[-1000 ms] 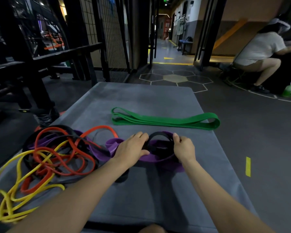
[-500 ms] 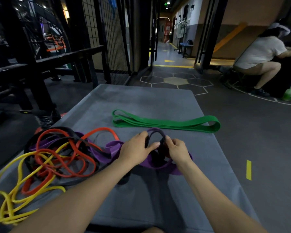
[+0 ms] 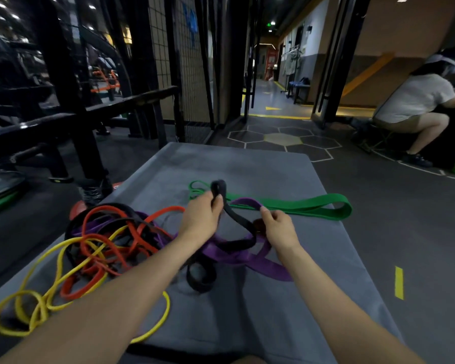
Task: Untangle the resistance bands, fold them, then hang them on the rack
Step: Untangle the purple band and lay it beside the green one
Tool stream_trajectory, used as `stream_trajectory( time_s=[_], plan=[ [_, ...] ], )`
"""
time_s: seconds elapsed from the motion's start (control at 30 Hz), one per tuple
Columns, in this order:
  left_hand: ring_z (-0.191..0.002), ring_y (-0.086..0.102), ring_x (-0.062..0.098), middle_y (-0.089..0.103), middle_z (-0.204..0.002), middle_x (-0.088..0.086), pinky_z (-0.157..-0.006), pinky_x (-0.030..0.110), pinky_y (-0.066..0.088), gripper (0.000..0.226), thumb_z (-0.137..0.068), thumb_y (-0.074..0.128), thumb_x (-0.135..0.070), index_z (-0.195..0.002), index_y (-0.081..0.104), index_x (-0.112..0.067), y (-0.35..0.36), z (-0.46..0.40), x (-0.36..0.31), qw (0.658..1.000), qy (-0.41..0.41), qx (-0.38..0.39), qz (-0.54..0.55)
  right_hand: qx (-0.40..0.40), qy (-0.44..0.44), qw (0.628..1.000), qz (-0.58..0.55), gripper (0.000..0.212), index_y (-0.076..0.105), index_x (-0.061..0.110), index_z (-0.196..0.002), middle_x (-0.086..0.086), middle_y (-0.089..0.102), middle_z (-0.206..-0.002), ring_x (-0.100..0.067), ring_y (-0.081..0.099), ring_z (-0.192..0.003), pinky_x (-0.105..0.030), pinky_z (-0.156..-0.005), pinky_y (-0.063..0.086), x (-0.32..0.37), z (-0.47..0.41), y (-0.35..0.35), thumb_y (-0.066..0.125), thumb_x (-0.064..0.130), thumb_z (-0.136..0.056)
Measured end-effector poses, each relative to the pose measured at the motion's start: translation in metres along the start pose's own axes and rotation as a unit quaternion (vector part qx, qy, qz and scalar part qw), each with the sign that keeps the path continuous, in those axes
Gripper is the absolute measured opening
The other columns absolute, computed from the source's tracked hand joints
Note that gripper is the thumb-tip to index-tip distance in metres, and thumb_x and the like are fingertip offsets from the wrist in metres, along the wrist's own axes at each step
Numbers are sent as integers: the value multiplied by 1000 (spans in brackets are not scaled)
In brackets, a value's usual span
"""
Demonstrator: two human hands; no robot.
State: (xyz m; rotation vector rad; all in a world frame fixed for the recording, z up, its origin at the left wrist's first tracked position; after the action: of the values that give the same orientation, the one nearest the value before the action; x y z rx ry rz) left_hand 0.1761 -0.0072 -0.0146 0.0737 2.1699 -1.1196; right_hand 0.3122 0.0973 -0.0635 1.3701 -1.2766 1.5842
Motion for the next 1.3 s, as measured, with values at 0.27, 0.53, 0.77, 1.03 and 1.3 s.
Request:
stream_trajectory(
  time_s=[0.27,0.53,0.77,1.03,1.3],
  plan=[
    [-87,58,41,61,-85,25,-65,35,33,28,-98,41,-25,-82,50,-4,-120,1,42,992,-45,-115,-24,-1,24,992,126,35,49,3,-72,-11,52,-70,-24,48,-75,-29,-58,31,1,13,26,47,29,-95],
    [-73,50,32,55,-79,15,-65,34,35,31,-97,39,-27,-76,46,-5,-167,48,111,976,-173,-113,-66,2,11,964,267,24,56,2,-85,-23,51,-94,-32,50,-85,-33,-73,35,8,33,42,45,23,-93],
    [-81,55,38,54,-80,16,-66,36,38,28,-96,41,-24,-75,48,-7,-182,73,160,942,-275,-157,-114,-67,51,949,304,35,59,0,-113,-26,53,-121,-41,49,-113,-40,-89,43,3,42,30,41,25,-96],
    [-126,35,39,33,-139,24,-100,43,35,69,-87,60,-34,-135,27,4,-138,69,158,944,-290,-64,-143,-51,19,916,397,35,52,-5,-117,-26,39,-133,-41,34,-124,-43,-98,36,-4,55,43,46,20,-94],
    [-115,48,25,52,-117,7,-98,36,39,23,-89,51,-22,-111,56,-15,-59,48,101,981,56,45,-178,32,-223,897,382,28,63,-1,-108,-23,52,-111,-41,44,-107,-41,-95,33,4,63,67,65,12,-83]
  ],
)
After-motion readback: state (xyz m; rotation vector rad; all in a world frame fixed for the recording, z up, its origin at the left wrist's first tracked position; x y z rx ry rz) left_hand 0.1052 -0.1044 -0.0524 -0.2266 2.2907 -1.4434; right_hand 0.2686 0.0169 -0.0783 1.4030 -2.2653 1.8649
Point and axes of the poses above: each hand's wrist, its own z-axis away from the middle knuckle, its own y-axis out of the palm, x = y × z, the point moved 3 cm from there along -z, towards the middle knuckle
